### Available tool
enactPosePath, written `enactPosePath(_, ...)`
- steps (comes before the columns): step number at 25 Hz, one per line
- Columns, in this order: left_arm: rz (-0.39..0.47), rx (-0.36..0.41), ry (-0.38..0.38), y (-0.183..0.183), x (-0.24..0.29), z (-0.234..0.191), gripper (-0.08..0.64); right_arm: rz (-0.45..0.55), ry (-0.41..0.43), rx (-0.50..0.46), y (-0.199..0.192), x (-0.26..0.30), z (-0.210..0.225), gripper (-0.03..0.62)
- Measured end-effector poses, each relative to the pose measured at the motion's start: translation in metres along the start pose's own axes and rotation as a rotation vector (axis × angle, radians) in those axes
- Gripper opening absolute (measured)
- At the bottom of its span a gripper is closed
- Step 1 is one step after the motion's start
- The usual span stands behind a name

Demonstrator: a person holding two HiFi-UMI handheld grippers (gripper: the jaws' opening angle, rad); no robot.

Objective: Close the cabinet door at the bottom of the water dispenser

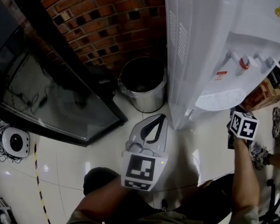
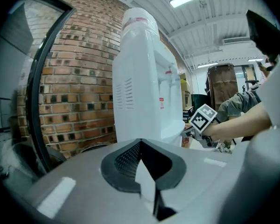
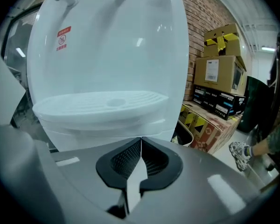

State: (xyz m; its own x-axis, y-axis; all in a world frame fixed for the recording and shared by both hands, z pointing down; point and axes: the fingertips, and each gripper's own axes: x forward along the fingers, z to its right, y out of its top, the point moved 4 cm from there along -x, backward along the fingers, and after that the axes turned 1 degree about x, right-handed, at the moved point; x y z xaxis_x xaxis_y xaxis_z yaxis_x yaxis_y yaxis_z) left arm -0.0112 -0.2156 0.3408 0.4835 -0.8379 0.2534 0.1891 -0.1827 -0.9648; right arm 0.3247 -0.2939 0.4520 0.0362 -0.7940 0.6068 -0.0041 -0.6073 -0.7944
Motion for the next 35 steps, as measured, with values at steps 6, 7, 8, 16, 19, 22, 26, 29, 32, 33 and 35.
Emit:
enactPosePath(6,0.016,-0.03,-0.009,0.005,-0.006,-0.006,0.0,-0.018,0.047,0.027,0.001,-0.002,0.0,0.017)
enactPosePath(7,0.025,-0.029,-0.013,0.008,-0.009,-0.004,0.0,-0.021,0.054,0.016,0.002,-0.005,-0.003,0.015)
enactPosePath(8,0.034,-0.026,-0.015,0.01,-0.013,-0.002,0.0,-0.023,0.065,0.005,0.002,-0.009,-0.007,0.015)
enactPosePath(16,0.08,-0.04,-0.01,0.021,-0.057,0.011,0.0,0.123,0.181,-0.066,0.028,-0.094,-0.053,0.015)
enactPosePath(19,0.105,-0.046,-0.007,0.023,-0.078,0.022,0.0,0.221,0.239,-0.08,0.036,-0.143,-0.071,0.015)
enactPosePath(22,0.121,-0.036,-0.004,0.024,-0.096,0.034,0.0,0.316,0.325,-0.09,0.036,-0.194,-0.092,0.015)
enactPosePath(26,0.122,0.026,0.016,0.018,-0.116,0.047,0.0,0.447,0.441,-0.089,0.035,-0.261,-0.118,0.015)
enactPosePath(29,0.099,0.036,0.045,0.009,-0.131,0.046,0.0,0.502,0.498,-0.101,0.033,-0.296,-0.135,0.014)
enactPosePath(32,0.098,0.022,0.075,0.008,-0.146,0.04,0.0,0.499,0.552,-0.139,0.025,-0.314,-0.152,0.014)
enactPosePath(33,0.102,0.02,0.083,0.008,-0.151,0.039,0.0,0.493,0.573,-0.153,0.022,-0.317,-0.158,0.014)
enactPosePath(35,0.108,0.021,0.092,0.008,-0.16,0.038,0.0,0.481,0.612,-0.177,0.015,-0.323,-0.169,0.014)
